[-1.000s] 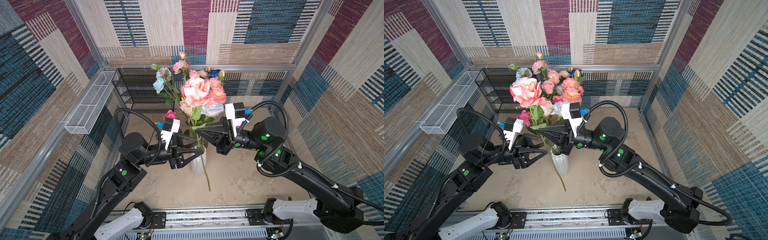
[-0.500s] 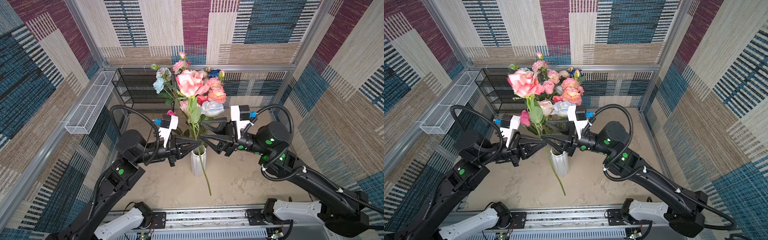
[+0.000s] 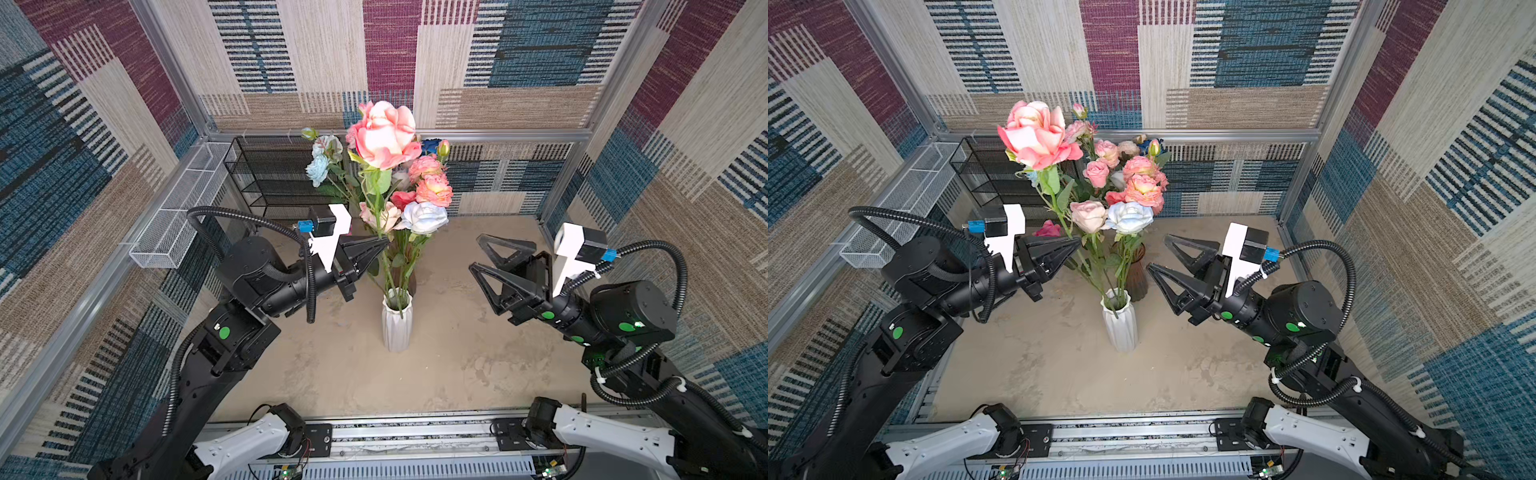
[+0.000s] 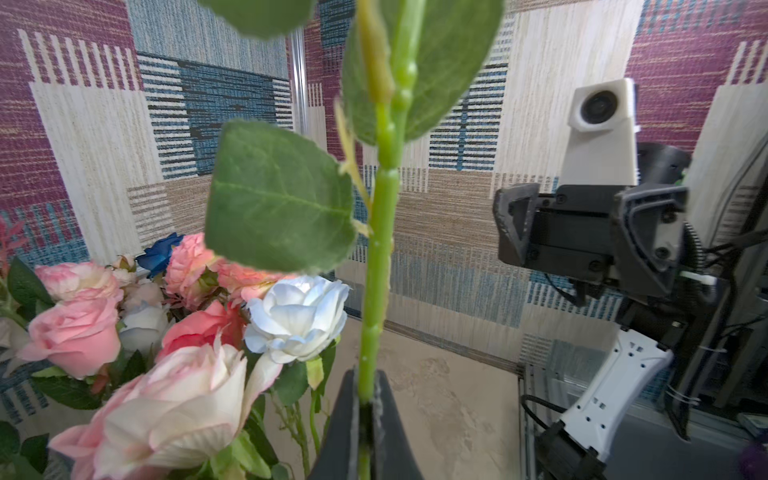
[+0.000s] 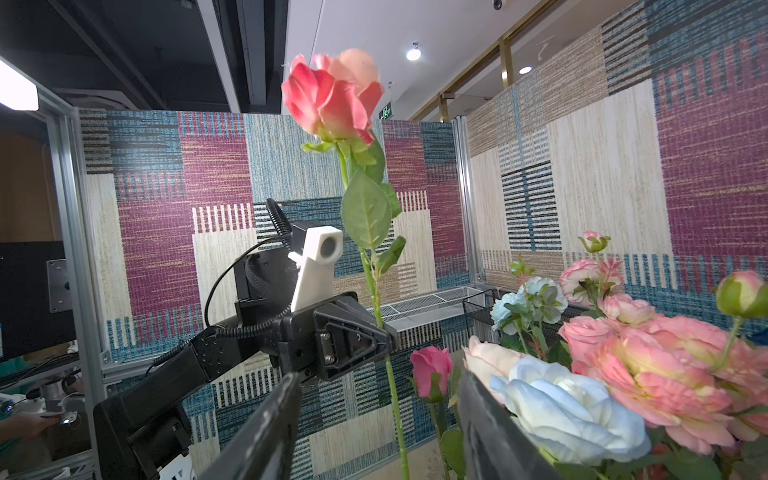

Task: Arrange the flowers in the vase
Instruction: 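Lower the pink rose into the white vase with the left gripper and release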

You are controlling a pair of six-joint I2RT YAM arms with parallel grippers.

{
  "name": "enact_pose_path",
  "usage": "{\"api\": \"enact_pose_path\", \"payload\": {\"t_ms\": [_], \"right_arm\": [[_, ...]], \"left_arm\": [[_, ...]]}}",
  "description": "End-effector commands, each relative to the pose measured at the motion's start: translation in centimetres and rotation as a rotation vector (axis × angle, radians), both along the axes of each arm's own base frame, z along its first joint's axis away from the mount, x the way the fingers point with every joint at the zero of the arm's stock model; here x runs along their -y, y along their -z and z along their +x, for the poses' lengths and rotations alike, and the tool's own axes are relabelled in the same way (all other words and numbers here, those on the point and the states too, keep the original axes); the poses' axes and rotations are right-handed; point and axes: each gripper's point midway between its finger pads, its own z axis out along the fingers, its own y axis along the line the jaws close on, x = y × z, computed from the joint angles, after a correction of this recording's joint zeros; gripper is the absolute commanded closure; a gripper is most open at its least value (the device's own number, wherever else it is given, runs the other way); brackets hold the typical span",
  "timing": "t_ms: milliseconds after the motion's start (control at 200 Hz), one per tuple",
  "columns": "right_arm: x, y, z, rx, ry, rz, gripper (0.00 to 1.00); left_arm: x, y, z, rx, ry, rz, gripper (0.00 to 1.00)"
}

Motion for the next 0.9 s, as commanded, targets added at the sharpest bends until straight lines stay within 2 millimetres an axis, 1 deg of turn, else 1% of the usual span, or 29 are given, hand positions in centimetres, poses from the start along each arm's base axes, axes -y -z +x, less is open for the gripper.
{"api": "enact_pose_path", "payload": {"t_ms": [0, 85, 165, 341, 566, 671, 726, 741, 766, 826, 896], "right_arm": [[0.6, 0.2, 0.2, -0.002, 0.035, -0.003, 0.38], [0.7, 0.4, 0.2, -0.004, 0.040, -0.006, 0.38], [0.9, 0.5, 0.2, -0.006, 0.042, -0.008, 0.38], [1.3, 0.6, 0.1, -0.008, 0.052, -0.001, 0.38], [1.3, 1.1, 0.2, -0.018, 0.052, -0.004, 0.39], [1.4, 1.2, 0.2, -0.022, 0.054, 0.001, 0.38], [1.3, 1.3, 0.2, -0.025, 0.052, -0.001, 0.38], [1.3, 1.3, 0.2, -0.025, 0.052, 0.000, 0.38], [1.3, 1.3, 0.3, -0.029, 0.052, -0.002, 0.38], [1.2, 1.4, 0.3, -0.031, 0.051, -0.004, 0.38], [1.2, 1.4, 0.3, -0.033, 0.051, -0.005, 0.37]], "left_arm": [[-0.4, -1.9, 1.2, 0.122, -0.077, -0.006, 1.00], [-0.1, -2.5, 1.5, 0.141, -0.080, -0.008, 1.00], [0.2, -2.2, 2.0, 0.132, -0.080, 0.007, 1.00], [1.0, 0.3, 2.8, 0.056, -0.069, 0.038, 1.00], [1.5, 4.1, 3.4, -0.059, -0.063, 0.062, 1.00], [1.4, 5.3, 3.6, -0.097, -0.070, 0.065, 1.00], [1.3, 5.6, 3.6, -0.105, -0.075, 0.062, 1.00], [1.4, 5.7, 3.7, -0.109, -0.076, 0.063, 0.98], [1.3, 5.7, 3.7, -0.111, -0.078, 0.060, 0.91], [1.3, 5.8, 3.6, -0.117, -0.076, 0.057, 0.67], [1.2, 5.7, 3.5, -0.120, -0.077, 0.052, 0.55]]}}
